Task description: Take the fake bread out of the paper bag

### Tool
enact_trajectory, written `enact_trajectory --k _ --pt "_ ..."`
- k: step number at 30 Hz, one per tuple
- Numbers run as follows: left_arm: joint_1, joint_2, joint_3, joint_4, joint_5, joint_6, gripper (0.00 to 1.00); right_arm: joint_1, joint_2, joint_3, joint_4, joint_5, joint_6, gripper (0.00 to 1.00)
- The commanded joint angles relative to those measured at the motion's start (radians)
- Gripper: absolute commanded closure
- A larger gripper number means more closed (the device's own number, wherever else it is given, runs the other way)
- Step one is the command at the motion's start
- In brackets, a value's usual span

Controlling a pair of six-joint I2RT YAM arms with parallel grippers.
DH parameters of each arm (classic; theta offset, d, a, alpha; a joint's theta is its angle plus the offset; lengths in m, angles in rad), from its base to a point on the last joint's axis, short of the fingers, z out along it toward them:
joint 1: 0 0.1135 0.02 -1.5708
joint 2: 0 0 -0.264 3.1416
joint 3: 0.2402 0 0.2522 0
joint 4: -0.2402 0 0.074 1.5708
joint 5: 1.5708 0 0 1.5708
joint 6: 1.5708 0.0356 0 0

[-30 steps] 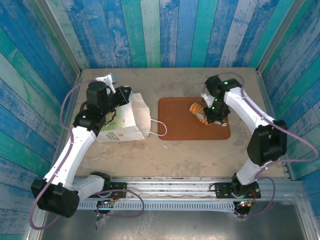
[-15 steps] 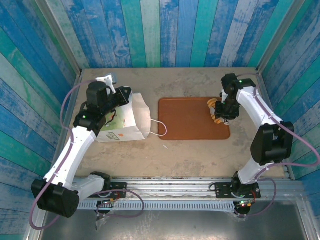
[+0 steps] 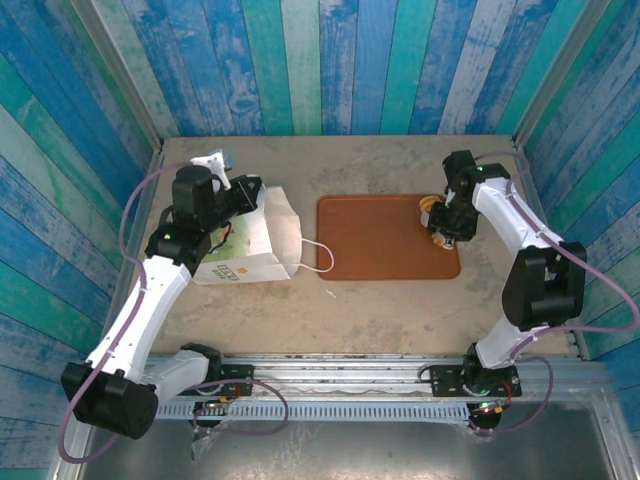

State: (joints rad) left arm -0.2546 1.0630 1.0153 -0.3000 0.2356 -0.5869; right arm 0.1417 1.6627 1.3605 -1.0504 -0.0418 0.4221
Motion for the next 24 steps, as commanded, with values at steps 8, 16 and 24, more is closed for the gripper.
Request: enact_trajectory --k 8,16,24 --pt "-0.002 -0.035 -0.004 0.016 -0.012 0.01 1.0 -0.017 -0.047 -0.054 0.028 -0.048 -0.003 0.39" --pt "-0.002 -0.043 -0.003 0.008 -0.012 0.013 1.0 -0.019 -0.069 -0.032 0.032 -0.043 -0.048 0.36" --pt "-0.001 -0.055 -0.001 -0.002 -0.023 0.023 1.0 -0.036 -0.031 0.022 -0.069 -0.01 -0.218 0.37"
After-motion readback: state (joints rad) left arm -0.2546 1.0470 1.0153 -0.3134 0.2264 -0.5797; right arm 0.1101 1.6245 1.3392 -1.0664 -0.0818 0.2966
